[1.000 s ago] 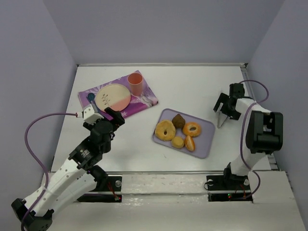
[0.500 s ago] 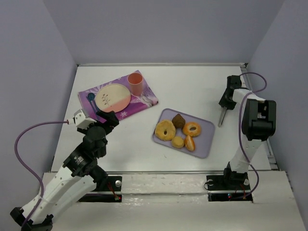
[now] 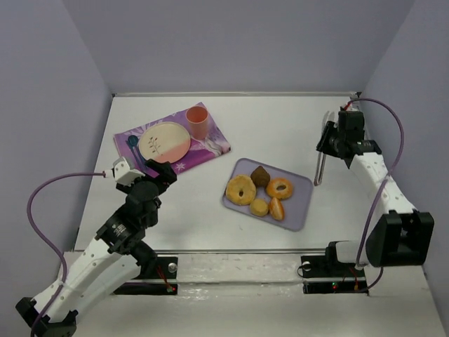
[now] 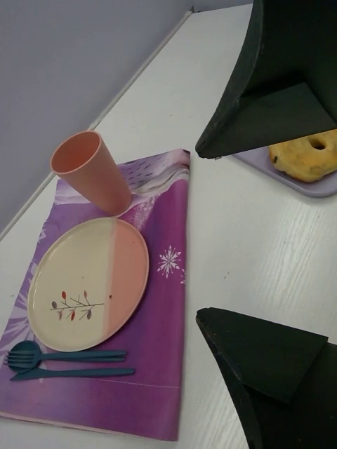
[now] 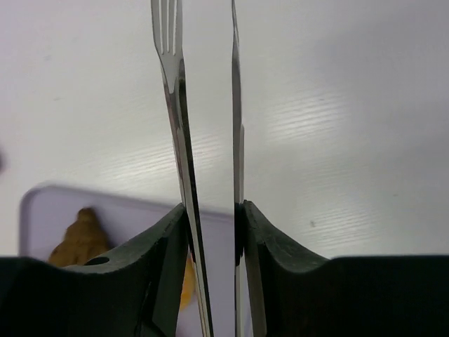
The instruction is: Place the bread
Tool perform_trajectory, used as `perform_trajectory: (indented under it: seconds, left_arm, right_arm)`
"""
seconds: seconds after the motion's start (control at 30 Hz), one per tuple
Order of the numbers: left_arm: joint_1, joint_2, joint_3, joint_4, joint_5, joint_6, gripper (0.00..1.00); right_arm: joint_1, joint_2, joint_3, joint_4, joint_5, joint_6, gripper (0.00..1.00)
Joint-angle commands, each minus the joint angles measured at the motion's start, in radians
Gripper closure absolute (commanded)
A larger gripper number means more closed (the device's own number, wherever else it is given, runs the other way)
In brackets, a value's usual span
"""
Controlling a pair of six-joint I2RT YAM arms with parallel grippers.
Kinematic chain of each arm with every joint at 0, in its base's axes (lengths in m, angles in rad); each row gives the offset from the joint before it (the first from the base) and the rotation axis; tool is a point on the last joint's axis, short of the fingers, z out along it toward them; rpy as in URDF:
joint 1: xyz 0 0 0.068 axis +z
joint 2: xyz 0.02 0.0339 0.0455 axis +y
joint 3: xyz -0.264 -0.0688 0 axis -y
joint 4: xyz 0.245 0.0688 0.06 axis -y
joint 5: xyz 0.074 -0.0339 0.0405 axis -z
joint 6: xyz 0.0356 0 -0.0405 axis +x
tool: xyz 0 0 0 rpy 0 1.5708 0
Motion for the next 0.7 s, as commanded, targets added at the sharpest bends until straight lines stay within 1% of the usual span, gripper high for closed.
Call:
perform_trajectory:
  seconds: [0.0, 0.07, 0.13, 0.17, 0.23, 0.3, 0.37, 0.43, 0.47, 0.5, 0.53, 0.67]
  left_arm:
    - [0.006, 0.043, -0.008, 0.092, -0.017, 0.012, 0.01]
    - [0.006, 0.063, -0.006, 0.11, 0.003, 0.025, 0.01]
    - [0.006, 0.078, -0.008, 0.124, 0.015, 0.029, 0.01]
    - [0.008, 0.098, -0.008, 0.139, 0.022, 0.031, 0.01]
    - [0.01, 0.123, 0.001, 0.142, 0.038, 0.037, 0.01]
    - [0.017, 0.162, 0.023, 0.13, 0.048, 0.034, 0.01]
    - [0.026, 0.201, 0.047, 0.118, 0.064, 0.035, 0.01]
    - [0.031, 0.222, 0.058, 0.118, 0.086, 0.043, 0.01]
    - [0.031, 0.232, 0.061, 0.119, 0.095, 0.046, 0.01]
    - [0.034, 0.247, 0.067, 0.121, 0.098, 0.049, 0.01]
    - [0.034, 0.253, 0.069, 0.122, 0.107, 0.052, 0.01]
    - [0.036, 0.27, 0.079, 0.121, 0.117, 0.058, 0.01]
  right_arm:
    - [0.146, -0.166, -0.074, -0.088, -0.119, -0.023, 0.57]
    - [0.2, -0.244, -0.096, -0.151, -0.119, -0.014, 0.57]
    - [0.209, -0.298, -0.108, -0.198, -0.136, 0.008, 0.57]
    - [0.221, -0.356, -0.117, -0.208, -0.156, 0.019, 0.57]
    - [0.221, -0.416, -0.148, -0.227, -0.241, 0.036, 0.57]
    - [0.221, -0.491, -0.156, -0.25, -0.339, 0.028, 0.54]
    - [0.23, -0.505, -0.133, -0.345, -0.393, -0.009, 0.51]
    - [0.231, -0.499, -0.096, -0.465, -0.432, -0.027, 0.49]
    - [0.231, -0.496, -0.091, -0.496, -0.443, -0.033, 0.49]
    - [0.231, -0.487, -0.088, -0.526, -0.485, -0.05, 0.48]
    - [0.231, -0.481, -0.085, -0.59, -0.505, -0.061, 0.48]
    - [0.231, -0.476, -0.075, -0.7, -0.518, -0.084, 0.45]
